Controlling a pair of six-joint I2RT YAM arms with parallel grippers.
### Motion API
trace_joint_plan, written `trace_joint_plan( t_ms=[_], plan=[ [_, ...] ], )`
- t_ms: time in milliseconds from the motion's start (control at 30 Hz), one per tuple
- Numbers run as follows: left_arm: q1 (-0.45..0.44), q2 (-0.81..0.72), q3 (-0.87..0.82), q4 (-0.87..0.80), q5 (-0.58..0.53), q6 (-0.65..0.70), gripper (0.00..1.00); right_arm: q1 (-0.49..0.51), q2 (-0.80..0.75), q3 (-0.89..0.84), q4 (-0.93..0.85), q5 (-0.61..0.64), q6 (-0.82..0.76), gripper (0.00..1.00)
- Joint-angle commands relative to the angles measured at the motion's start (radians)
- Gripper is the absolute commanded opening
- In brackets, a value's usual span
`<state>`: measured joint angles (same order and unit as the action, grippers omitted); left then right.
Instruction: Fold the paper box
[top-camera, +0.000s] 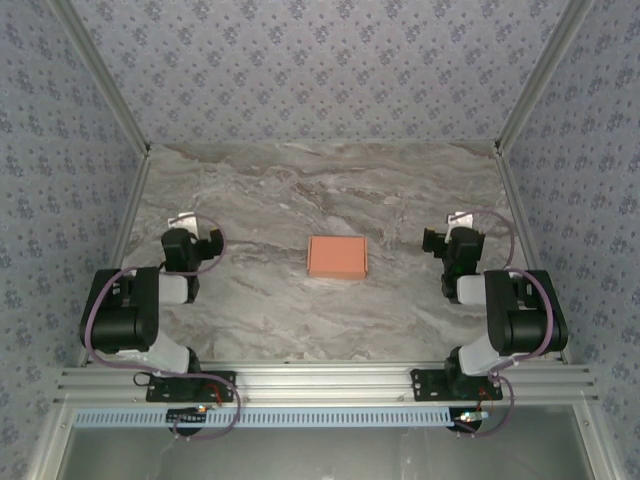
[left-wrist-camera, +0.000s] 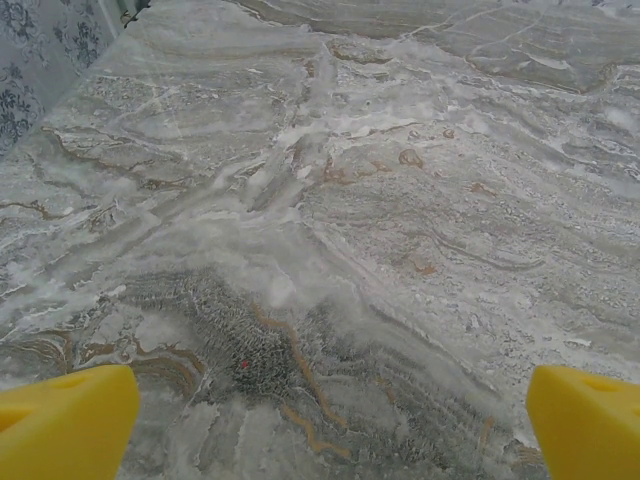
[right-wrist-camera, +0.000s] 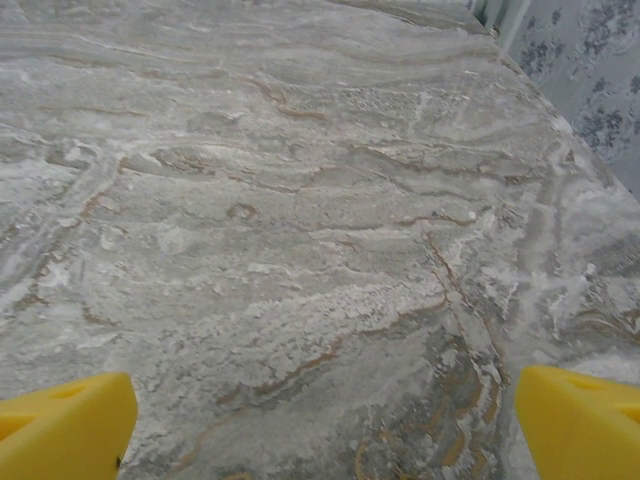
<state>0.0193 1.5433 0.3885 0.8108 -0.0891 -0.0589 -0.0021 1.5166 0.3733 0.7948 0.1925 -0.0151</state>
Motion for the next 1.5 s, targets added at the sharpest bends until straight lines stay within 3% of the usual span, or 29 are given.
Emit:
trace_joint_plan(
  t_ms=[0, 1467],
  plan=[
    [-0.003, -0.011, 0.018, 0.012, 0.017, 0.021, 0.99, -0.005, 0.008, -0.003, 0.046, -0.022, 0.018, 0.99],
    [-0.015, -0.011, 0.021, 0.007, 0.001, 0.031, 0.99, -0.002, 0.005, -0.001, 0.038, -0.016, 0.015, 0.99]
  ],
)
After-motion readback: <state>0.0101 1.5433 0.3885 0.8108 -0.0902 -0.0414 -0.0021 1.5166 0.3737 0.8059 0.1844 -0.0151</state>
